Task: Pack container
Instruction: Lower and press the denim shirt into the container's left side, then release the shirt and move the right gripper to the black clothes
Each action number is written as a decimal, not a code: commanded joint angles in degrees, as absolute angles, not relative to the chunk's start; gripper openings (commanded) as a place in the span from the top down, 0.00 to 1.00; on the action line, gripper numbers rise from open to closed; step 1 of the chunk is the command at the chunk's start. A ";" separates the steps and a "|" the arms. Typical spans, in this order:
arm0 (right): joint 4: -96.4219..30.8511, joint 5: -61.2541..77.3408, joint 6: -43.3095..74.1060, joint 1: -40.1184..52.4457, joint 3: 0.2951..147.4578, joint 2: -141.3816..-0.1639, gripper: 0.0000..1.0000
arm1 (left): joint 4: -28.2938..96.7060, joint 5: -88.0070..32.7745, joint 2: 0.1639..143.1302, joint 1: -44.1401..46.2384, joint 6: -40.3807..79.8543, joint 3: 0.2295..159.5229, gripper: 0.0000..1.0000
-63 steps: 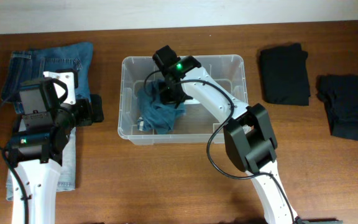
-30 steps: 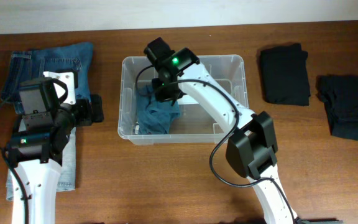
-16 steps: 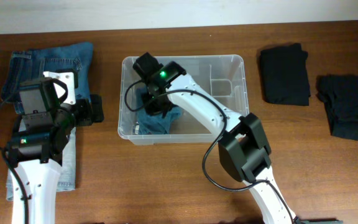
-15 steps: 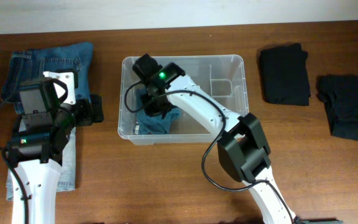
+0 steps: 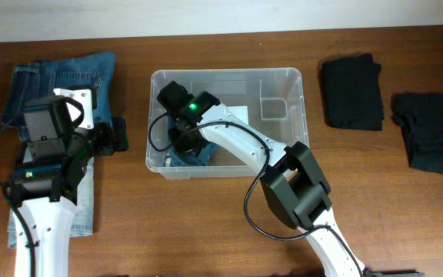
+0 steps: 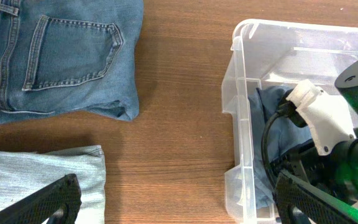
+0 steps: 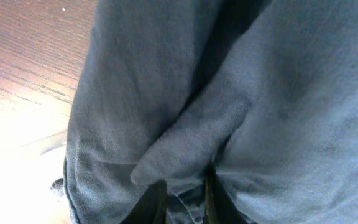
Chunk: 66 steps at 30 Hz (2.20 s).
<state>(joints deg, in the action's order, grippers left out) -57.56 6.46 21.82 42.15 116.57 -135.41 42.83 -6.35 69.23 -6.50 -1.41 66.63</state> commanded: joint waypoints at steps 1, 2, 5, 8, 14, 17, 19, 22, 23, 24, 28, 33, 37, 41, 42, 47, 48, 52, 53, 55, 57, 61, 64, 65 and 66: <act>-59.18 1.37 21.39 42.65 121.67 -134.54 0.85 | 42.68 -5.96 69.43 -6.66 -0.84 66.61 0.01; -59.96 -0.05 21.32 42.61 123.00 -134.15 0.84 | 42.68 -5.96 69.43 -6.66 -0.84 66.61 0.01; -64.58 -5.45 20.80 41.85 129.82 -132.16 0.78 | 42.68 -5.96 69.43 -6.66 -0.84 66.61 0.01; -70.74 -8.67 19.88 39.53 138.87 -130.39 0.70 | 42.68 -5.96 69.43 -6.66 -0.84 66.61 0.01; -84.71 -11.44 19.92 27.92 158.26 -128.05 0.14 | 42.68 -5.98 69.43 -6.66 -0.84 66.61 0.01; -89.97 -11.40 20.47 19.09 163.94 -127.83 0.04 | 42.68 -5.96 69.43 -6.66 -0.84 66.61 0.00; -92.03 -11.18 21.93 12.75 164.53 -127.85 0.00 | 42.68 -5.96 69.43 -6.66 -0.84 66.61 0.01; -93.82 -8.51 22.09 2.68 163.13 -128.20 0.01 | 42.68 -5.96 69.43 -6.66 -0.84 66.61 0.01; -93.89 -7.14 21.37 -0.51 162.08 -128.42 0.01 | 42.68 -5.96 69.43 -6.66 -0.84 66.61 0.01; -93.67 -5.72 19.44 -3.51 160.94 -128.70 0.01 | 42.68 -5.96 69.43 -6.66 -0.84 66.61 0.01; -90.67 3.09 4.27 -12.40 156.05 -129.99 0.01 | 42.68 -5.96 69.43 -6.66 -0.84 66.61 0.01; -85.19 11.60 -10.28 -19.66 147.26 -131.66 0.01 | 42.68 -5.96 69.43 -6.66 -0.84 66.61 0.01; -80.25 11.66 -15.70 -23.53 138.96 -131.66 0.01 | 42.68 -5.96 69.43 -6.66 -0.84 66.61 0.01; -76.53 15.46 -22.50 -26.44 131.90 -131.66 0.01 | 42.68 -5.96 69.43 -6.66 -0.84 66.61 0.01; -75.13 17.72 -23.42 -27.18 129.93 -131.66 0.01 | 42.68 -5.96 69.43 -6.66 -0.84 66.61 0.01; -68.82 25.23 -26.76 -28.75 122.04 -131.68 0.01 | 42.68 -5.96 69.43 -6.66 -0.84 66.61 0.01; -68.01 25.82 -26.79 -28.75 121.23 -131.74 0.02 | 42.68 -5.96 69.43 -6.66 -0.84 66.61 0.01; -64.31 29.95 -26.79 -28.75 117.75 -132.25 0.01 | 42.68 -5.96 69.43 -6.66 -0.84 66.61 0.01; -64.03 30.98 -26.79 -28.75 117.60 -132.66 0.01 | 42.68 -5.96 69.43 -6.66 -0.84 66.61 0.01; -63.66 32.32 -26.76 -28.71 117.58 -133.82 0.01 | 42.68 -5.96 69.43 -6.66 -0.84 66.61 0.01; -63.59 33.01 -26.72 -28.69 117.58 -135.09 0.01 | 42.68 -5.96 69.43 -6.66 -0.84 66.61 0.01; -63.09 32.80 -26.55 -28.69 117.58 -137.19 0.02 | 42.68 -5.96 69.43 -6.66 -0.84 66.61 0.01; -62.76 32.82 -26.52 -28.80 117.58 -138.06 0.01 | 42.68 -5.96 69.43 -6.66 -0.84 66.61 0.01; -62.76 32.82 -26.52 -28.80 117.58 -138.32 0.01 | 42.68 -5.96 69.43 -6.66 -0.84 66.61 0.00; -62.74 32.84 -26.52 -28.80 117.58 -138.69 0.01 | 42.68 -5.96 69.43 -6.66 -0.84 66.61 0.01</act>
